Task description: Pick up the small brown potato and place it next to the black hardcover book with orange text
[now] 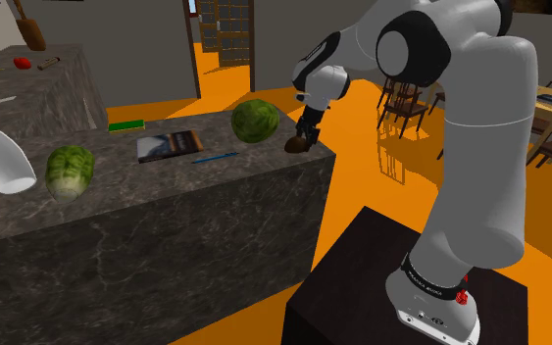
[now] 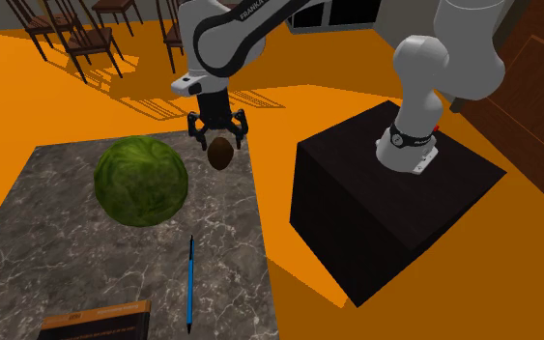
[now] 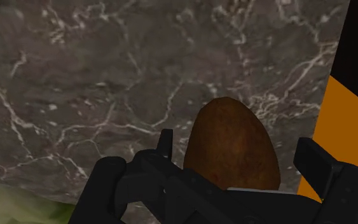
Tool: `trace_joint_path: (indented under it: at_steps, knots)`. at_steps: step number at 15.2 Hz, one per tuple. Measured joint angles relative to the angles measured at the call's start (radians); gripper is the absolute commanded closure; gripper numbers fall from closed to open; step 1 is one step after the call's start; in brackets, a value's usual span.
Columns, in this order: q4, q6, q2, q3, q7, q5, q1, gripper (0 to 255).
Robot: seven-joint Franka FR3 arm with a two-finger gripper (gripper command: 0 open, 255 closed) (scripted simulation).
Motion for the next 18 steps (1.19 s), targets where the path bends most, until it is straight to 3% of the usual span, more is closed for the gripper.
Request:
trace_joint_path:
  at_steps: [5, 6, 18]
  knots:
    - [-0.001, 0.003, 0.003, 0.002, -0.002, 0.004, 0.0, 0]
    - [-0.001, 0.003, 0.003, 0.002, -0.002, 0.004, 0.0, 255]
    - [0.004, -0.007, -0.008, -0.004, 0.008, -0.008, 0.003, 255]
